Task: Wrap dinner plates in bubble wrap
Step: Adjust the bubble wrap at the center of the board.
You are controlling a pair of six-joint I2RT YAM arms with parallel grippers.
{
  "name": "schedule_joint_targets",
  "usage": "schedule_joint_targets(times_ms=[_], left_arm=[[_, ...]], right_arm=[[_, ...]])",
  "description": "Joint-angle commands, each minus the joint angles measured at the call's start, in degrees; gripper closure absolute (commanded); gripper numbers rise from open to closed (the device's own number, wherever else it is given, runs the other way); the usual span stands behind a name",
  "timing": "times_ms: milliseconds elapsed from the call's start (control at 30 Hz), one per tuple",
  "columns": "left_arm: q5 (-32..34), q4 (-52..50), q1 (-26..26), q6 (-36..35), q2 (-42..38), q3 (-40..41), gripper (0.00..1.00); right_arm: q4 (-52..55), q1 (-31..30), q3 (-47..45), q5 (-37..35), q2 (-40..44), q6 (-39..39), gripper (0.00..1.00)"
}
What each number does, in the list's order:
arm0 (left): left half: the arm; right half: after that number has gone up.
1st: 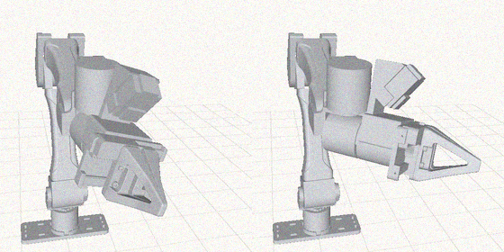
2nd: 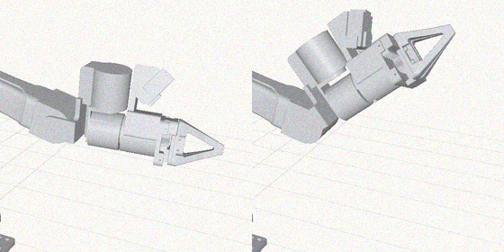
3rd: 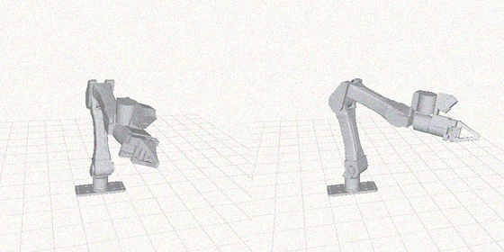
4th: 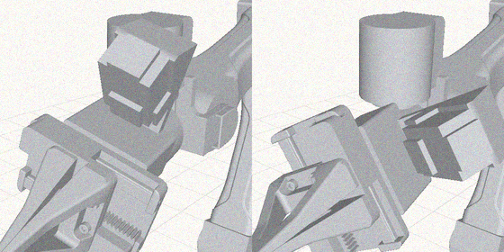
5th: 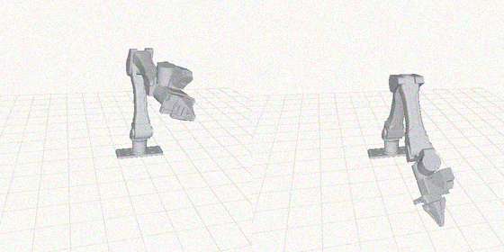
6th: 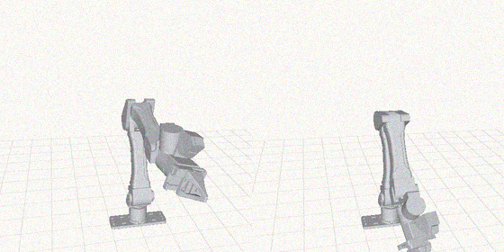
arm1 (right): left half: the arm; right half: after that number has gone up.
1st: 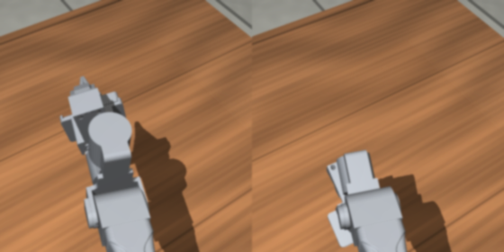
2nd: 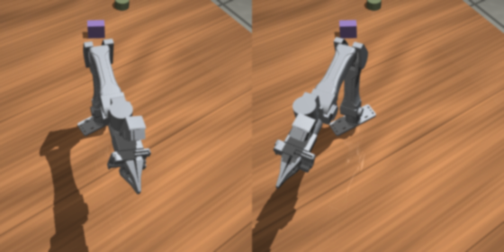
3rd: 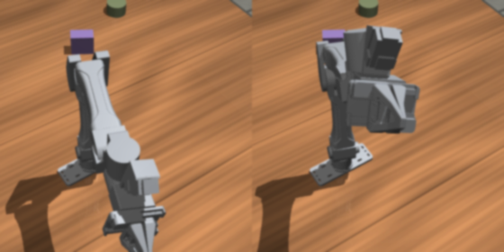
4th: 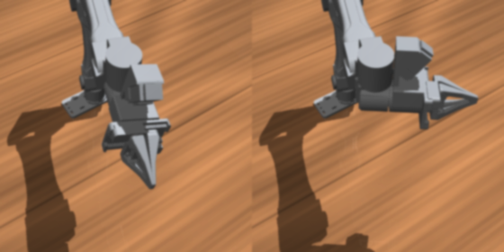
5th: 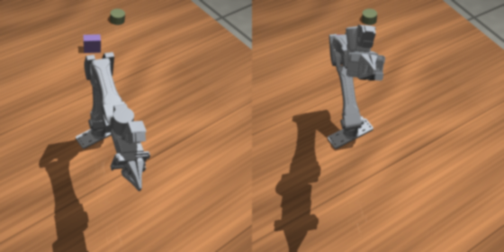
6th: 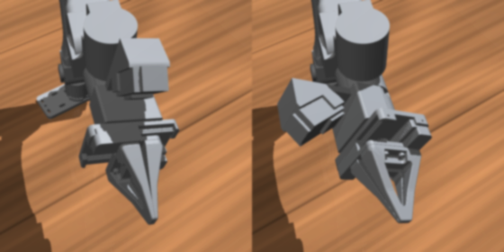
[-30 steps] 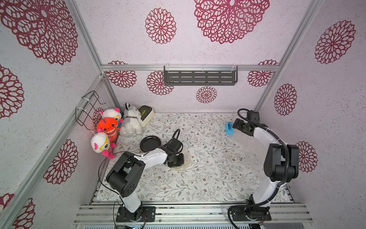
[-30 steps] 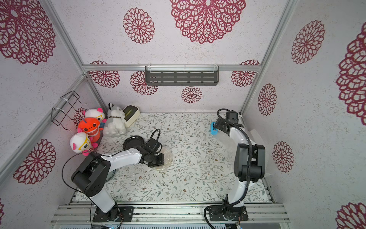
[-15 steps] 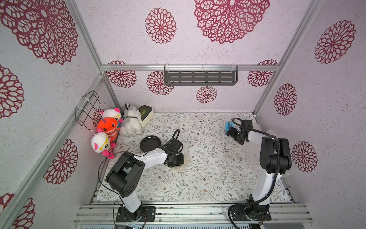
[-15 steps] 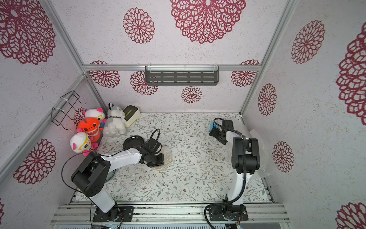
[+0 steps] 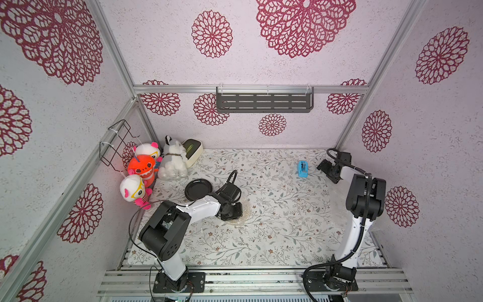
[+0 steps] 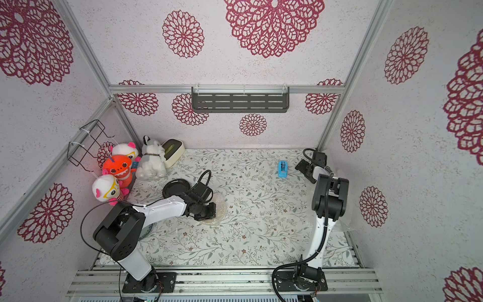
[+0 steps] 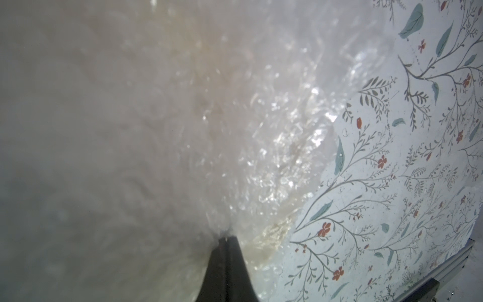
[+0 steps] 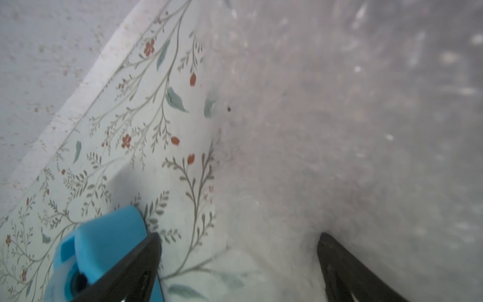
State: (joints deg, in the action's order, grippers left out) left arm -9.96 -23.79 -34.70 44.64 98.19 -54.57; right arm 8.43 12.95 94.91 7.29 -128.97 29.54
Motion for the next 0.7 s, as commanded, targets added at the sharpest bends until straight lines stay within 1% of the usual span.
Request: schedule_joint_targets(times_ms=[0,67,167,267,433,533,667], left_arm=[[1.62,-2.36,0.86,0.36,0.19,1.27,1.00],[1.56,-2.23,0.82,0.53,0.25,1.31,1.00],[1.78,-2.31,0.77,0.62,0.00,1.39,1.00],[1.79,-2.32,0.77,0.62,-0.17,1.39,1.00],[2.12,-2.66,0.77,0.53,-0.33,1.48,1.00],[2.19,-2.89,0.77,0.53,-0.31,1.35,1.00],[2.30,-3.06,0.76,0.55,-0.27,1.22,1.00]], right_arm=[[5.58,-0.09,7.39,-0.68,-5.61,0.66,0.05],[7.68,-0.17,11.59,-1.16,-6.21,0.44,0.05],[6.76,-0.79,11.78,-0.69,-1.97,-0.88,0.04],[6.87,-1.50,9.23,-0.41,4.78,-2.77,0.04],[10.47,-3.99,1.93,0.42,13.64,-9.25,0.05],[10.17,-5.33,-3.76,4.00,15.94,-11.86,0.07],[8.25,-6.56,-8.73,13.35,15.56,-13.95,0.17]])
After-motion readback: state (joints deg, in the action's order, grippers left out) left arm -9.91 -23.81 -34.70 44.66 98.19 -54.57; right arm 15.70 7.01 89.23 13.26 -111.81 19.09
